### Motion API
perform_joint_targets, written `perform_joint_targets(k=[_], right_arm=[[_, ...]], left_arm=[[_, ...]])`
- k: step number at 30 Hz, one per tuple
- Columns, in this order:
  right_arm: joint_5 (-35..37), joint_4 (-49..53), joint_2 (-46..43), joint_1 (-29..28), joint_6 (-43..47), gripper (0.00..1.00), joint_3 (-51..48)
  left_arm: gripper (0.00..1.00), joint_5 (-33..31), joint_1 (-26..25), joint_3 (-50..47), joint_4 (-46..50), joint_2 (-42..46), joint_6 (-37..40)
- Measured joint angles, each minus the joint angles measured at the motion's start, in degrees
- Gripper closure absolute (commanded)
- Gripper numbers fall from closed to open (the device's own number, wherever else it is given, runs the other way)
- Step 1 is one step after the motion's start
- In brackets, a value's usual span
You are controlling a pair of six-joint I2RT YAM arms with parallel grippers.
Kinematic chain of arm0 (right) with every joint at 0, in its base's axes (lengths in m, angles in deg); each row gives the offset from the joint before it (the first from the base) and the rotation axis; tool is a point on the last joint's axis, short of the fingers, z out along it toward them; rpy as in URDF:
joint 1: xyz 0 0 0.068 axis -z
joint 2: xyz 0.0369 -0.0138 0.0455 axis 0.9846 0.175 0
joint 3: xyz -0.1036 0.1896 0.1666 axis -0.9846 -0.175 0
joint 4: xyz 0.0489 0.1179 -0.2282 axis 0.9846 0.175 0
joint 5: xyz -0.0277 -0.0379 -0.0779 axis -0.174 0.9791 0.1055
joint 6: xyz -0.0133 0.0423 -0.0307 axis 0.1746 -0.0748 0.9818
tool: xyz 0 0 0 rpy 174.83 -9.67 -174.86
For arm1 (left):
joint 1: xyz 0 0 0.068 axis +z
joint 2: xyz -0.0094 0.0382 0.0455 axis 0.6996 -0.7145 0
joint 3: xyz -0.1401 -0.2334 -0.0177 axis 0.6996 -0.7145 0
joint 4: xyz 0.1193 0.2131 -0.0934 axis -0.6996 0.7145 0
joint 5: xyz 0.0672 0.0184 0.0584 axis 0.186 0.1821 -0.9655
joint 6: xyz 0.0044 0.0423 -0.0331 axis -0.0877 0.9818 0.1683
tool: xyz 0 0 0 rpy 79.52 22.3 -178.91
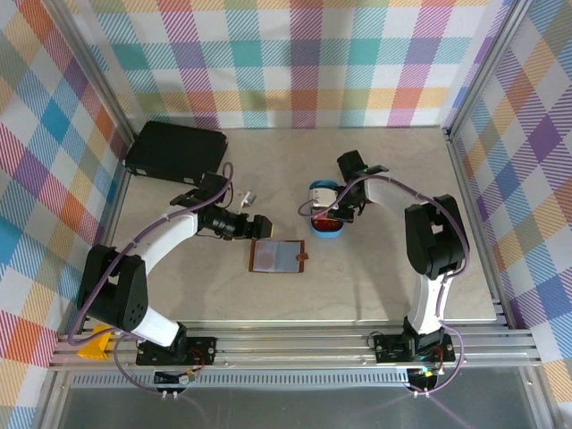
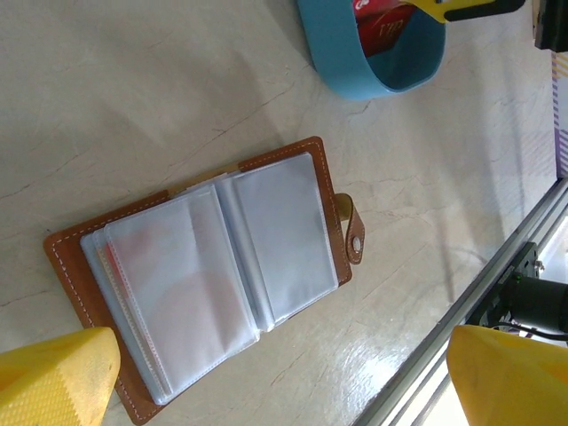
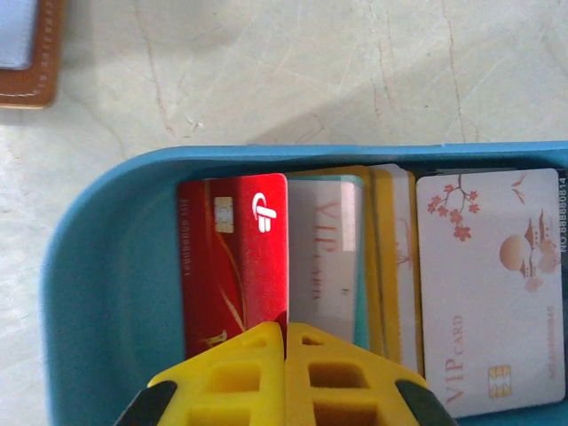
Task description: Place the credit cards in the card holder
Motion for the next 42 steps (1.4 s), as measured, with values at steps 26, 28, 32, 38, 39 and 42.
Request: perform_joint_targets(k=[26, 28, 32, 38, 39, 42], right_arm=[[-18.3, -6.5, -28.9, 4.2, -68.1, 1.00, -4.6], [-21.9, -13.2, -31.7, 4.2, -81.9, 1.00, -7.9], [-27.7, -28.0, -34.5, 3.3, -107.4, 1.00, -16.4], [-28.8, -39.8, -34.8, 0.7, -129.3, 1.00, -21.0], [-28.7, -41.4, -35.1, 0.4, -131.8, 1.00, -21.4], [-28.6, -45.5, -36.4, -0.7, -137.6, 1.00, -22.3]], left_arm=[[0.07, 3.9, -0.3, -7.5, -15.6, 12.3, -15.1], [0.07, 3.4, -0.5, -9.6, -21.7, 15.6, -21.3], [0.09, 2.1, -1.1, -9.9, -33.1, 18.2, -32.6], [0.20, -1.6, -5.9, -9.6, -46.3, 17.7, -46.8], [0.23, -2.3, -7.4, -9.6, -47.9, 17.7, -48.5], [0.27, -4.3, -10.8, -9.6, -51.0, 17.7, -51.9]])
